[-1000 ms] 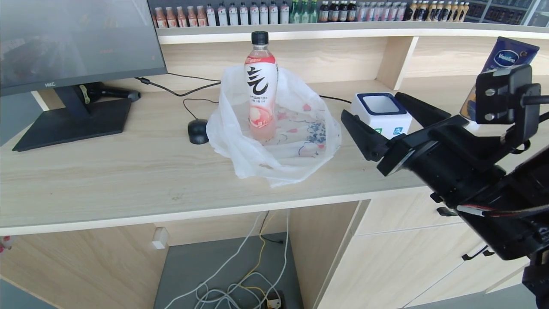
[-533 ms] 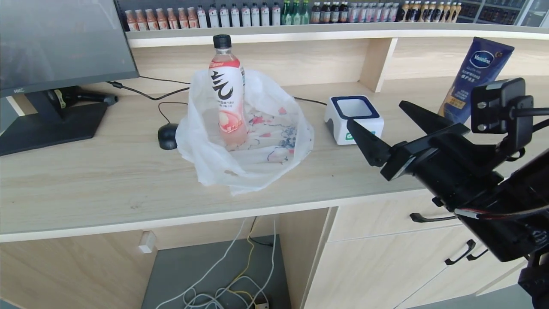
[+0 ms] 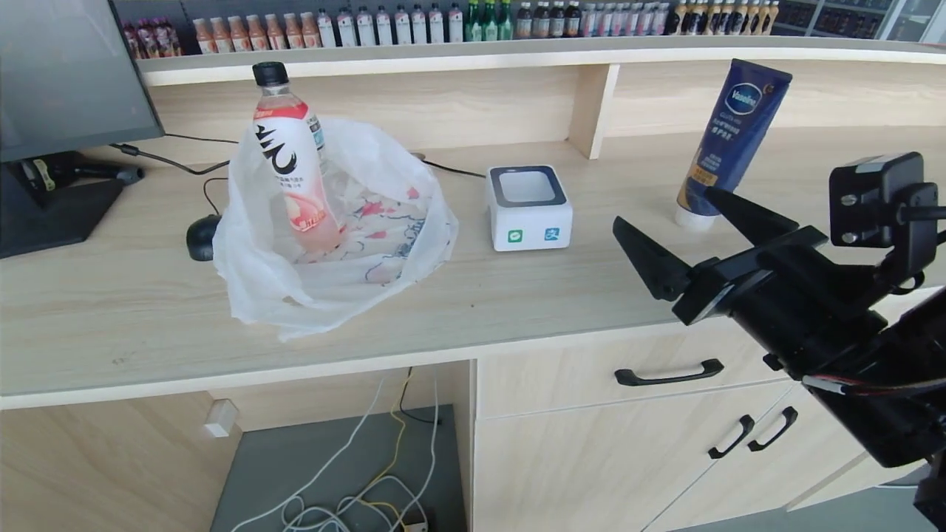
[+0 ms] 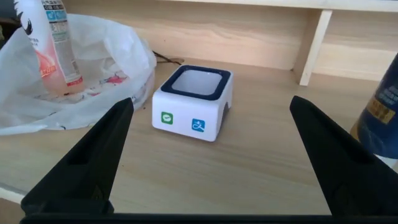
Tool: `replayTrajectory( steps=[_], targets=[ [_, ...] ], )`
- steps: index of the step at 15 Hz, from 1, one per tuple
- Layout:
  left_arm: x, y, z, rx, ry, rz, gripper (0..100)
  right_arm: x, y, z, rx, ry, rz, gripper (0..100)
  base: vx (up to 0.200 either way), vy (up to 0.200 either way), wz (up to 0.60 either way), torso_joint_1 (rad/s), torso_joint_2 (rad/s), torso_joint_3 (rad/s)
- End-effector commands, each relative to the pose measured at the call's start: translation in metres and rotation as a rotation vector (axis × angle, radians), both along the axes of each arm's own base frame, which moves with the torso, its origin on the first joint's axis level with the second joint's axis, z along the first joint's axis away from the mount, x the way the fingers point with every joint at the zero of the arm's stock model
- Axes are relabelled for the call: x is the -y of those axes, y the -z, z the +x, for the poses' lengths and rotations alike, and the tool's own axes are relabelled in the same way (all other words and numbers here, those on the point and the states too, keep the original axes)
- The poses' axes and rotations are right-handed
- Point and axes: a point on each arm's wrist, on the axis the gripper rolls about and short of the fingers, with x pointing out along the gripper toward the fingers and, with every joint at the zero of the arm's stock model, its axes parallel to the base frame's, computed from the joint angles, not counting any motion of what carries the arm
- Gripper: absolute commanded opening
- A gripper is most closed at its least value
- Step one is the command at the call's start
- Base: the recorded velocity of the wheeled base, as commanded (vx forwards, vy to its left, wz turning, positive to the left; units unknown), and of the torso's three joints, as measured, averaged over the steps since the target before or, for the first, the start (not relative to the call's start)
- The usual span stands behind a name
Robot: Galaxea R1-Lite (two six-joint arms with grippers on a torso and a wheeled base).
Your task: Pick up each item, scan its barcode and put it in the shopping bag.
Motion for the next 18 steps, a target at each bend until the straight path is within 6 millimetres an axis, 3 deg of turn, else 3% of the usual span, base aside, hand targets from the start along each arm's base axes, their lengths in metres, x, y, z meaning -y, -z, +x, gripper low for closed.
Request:
replayTrajectory(
  steps=[1, 9, 18],
  targets=[
    [0.000, 0.000, 0.000, 0.001, 0.000, 0.000, 100, 0.005, 0.000, -0.005, 0.003, 0.006, 0.002, 100, 0.000, -0.200, 0.00, 0.002, 0.00, 0.007],
    [0.000, 0.000, 0.000, -0.002, 0.000, 0.006, 100, 0.030, 0.004, -0.018, -0.001, 0.065, 0.000, 100, 0.000, -0.200, 0.00, 0.002, 0.00, 0.002],
    [0.000, 0.000, 0.000, -0.002, -0.001, 0.004, 100, 0.022, 0.007, -0.007, -0.021, 0.057, -0.017, 100, 0.000, 0.000, 0.00, 0.000, 0.00, 0.000]
  ],
)
